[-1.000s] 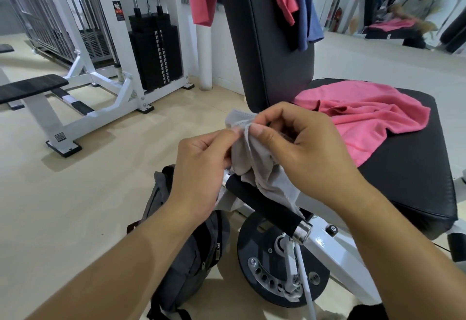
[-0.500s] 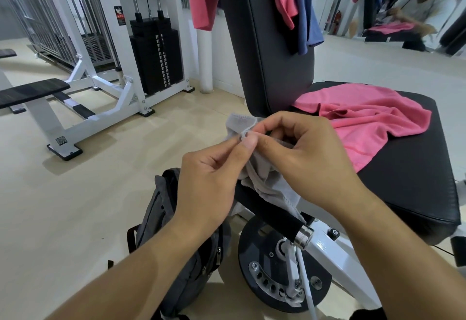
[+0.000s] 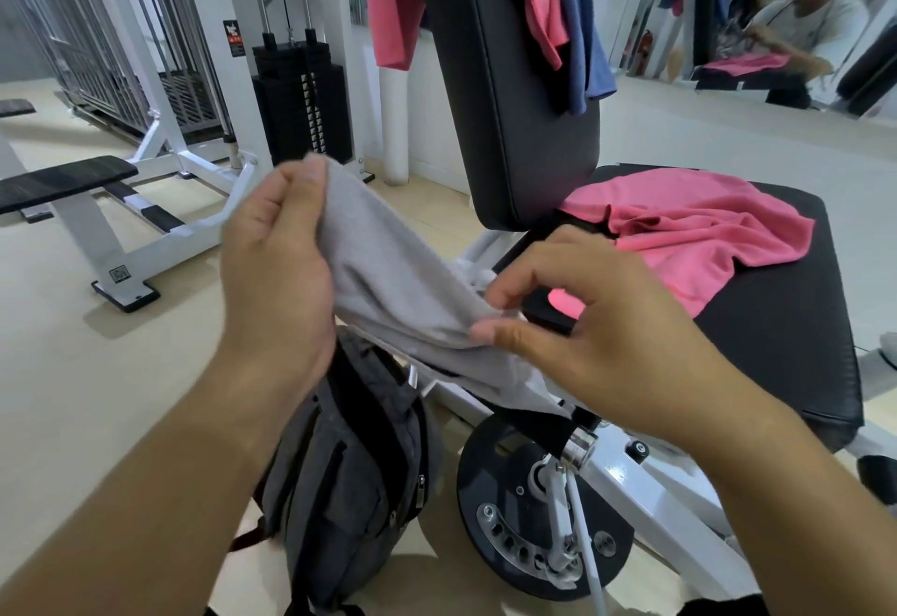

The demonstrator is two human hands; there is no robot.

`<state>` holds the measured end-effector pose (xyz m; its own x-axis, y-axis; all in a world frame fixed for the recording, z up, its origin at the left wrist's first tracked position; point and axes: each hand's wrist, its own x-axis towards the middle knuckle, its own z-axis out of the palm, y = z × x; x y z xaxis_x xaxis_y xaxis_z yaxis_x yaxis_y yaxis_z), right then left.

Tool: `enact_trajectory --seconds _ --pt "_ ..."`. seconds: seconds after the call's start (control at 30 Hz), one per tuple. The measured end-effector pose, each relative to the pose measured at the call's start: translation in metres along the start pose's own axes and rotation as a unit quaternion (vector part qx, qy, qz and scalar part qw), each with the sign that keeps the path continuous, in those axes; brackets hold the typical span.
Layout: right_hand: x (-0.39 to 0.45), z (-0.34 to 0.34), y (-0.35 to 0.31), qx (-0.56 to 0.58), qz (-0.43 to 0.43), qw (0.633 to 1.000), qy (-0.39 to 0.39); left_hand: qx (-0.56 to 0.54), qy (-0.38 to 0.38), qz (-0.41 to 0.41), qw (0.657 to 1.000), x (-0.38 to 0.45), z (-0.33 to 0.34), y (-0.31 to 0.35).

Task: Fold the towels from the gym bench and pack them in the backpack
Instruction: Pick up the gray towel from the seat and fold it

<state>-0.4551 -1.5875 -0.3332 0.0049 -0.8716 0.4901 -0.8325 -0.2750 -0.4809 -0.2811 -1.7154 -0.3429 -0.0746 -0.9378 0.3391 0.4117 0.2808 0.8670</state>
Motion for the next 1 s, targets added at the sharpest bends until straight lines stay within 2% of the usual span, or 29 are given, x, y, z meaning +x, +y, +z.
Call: enact_trajectory --seconds 0.1,0.2,0.3,0.37,0.43,0.5,0.6,0.7,0.87,1.0 --pt "-0.006 0.005 -0.011 0.005 -0.077 0.994 -0.076 0.000 0.000 0.056 0.998 0.005 -0.010 0.019" --pt "-0.013 0.012 -0.031 0.037 -0.136 0.983 -0.118 0.047 0.014 0.134 0.990 0.002 -0.020 0.031" --pt "-0.017 0.019 -0.042 0.052 -0.135 0.977 -0.155 0.144 0.011 0.184 0.972 -0.001 -0.025 0.030" --pt "-0.017 0.024 -0.033 0.041 -0.084 0.982 -0.164 0.238 -0.002 0.163 0.957 -0.001 -0.028 0.014" --pt "-0.015 0.027 -0.018 -0.007 -0.030 0.986 -0.164 0.293 -0.007 0.107 0.950 -0.002 -0.034 -0.008" --pt "-0.013 0.025 -0.005 -0.040 0.019 0.983 -0.176 0.318 0.013 0.051 0.947 -0.002 -0.043 -0.027" --pt "-0.013 0.018 0.001 -0.030 0.072 0.980 -0.182 0.312 0.058 0.001 0.948 0.004 -0.057 -0.037" --pt "-0.013 0.017 -0.001 -0.022 0.081 0.978 -0.189 0.302 0.073 0.007 0.950 0.005 -0.061 -0.037" --pt "-0.018 0.025 -0.007 0.002 0.075 0.963 -0.259 0.292 0.121 0.054 0.947 0.012 -0.062 -0.031" --pt "-0.019 0.023 0.000 -0.066 0.081 0.978 -0.179 0.295 0.179 0.017 0.938 0.030 -0.078 -0.039"
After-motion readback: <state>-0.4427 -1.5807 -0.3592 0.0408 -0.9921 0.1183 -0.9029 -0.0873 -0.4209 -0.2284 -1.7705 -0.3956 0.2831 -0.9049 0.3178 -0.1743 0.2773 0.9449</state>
